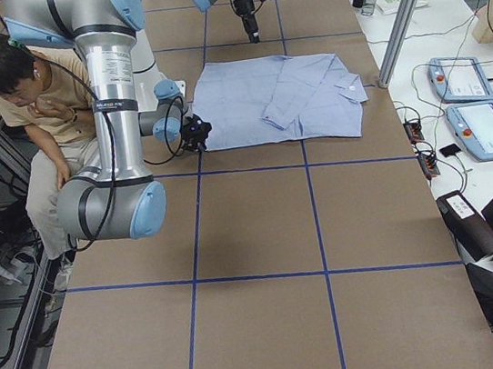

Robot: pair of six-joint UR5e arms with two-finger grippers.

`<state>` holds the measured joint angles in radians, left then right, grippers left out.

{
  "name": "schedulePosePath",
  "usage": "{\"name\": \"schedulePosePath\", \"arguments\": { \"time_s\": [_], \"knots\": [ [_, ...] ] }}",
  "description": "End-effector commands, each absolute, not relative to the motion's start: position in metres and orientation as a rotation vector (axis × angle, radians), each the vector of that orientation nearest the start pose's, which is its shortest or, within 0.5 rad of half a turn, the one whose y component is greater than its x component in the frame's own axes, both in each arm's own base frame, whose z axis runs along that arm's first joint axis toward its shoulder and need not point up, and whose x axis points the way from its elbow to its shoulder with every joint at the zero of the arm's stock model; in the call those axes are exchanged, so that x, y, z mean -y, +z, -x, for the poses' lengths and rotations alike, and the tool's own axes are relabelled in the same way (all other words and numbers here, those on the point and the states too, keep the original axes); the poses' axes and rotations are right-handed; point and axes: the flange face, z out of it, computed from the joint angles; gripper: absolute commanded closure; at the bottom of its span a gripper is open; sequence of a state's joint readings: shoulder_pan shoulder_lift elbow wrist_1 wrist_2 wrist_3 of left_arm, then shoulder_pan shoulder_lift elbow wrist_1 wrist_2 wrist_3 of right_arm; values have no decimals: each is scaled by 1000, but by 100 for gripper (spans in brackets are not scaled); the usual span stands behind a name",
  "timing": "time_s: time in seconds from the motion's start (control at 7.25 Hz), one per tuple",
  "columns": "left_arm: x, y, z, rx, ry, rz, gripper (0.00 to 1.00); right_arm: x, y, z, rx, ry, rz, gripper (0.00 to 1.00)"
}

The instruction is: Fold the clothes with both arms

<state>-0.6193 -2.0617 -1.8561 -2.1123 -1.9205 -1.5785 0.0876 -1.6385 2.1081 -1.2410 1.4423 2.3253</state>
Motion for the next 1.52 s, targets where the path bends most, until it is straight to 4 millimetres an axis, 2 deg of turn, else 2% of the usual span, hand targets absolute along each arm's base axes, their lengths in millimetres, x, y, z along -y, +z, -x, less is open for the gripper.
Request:
{"name": "schedulePosePath", "arguments": {
  "time_s": [0.0, 0.41, 0.69, 0.83, 0.97, 1.38],
  "knots": [
    [427, 189, -427, -1335, -301, -109, 2, 187, 405, 445, 822, 848, 154, 100],
    [426, 189, -425, -1336, -305, -110, 2, 190, 392, 431, 845, 855, 164, 100],
    [424, 198, -422, -1325, -312, -106, 2, 190, 399, 433, 832, 854, 160, 100],
    [424, 198, -422, -1325, -312, -106, 2, 190, 401, 440, 832, 856, 149, 32],
    [423, 202, -422, -1320, -312, -103, 2, 190, 403, 443, 830, 857, 148, 22],
    [423, 202, -423, -1320, -312, -103, 2, 189, 408, 446, 820, 879, 150, 23]
  ]
}}
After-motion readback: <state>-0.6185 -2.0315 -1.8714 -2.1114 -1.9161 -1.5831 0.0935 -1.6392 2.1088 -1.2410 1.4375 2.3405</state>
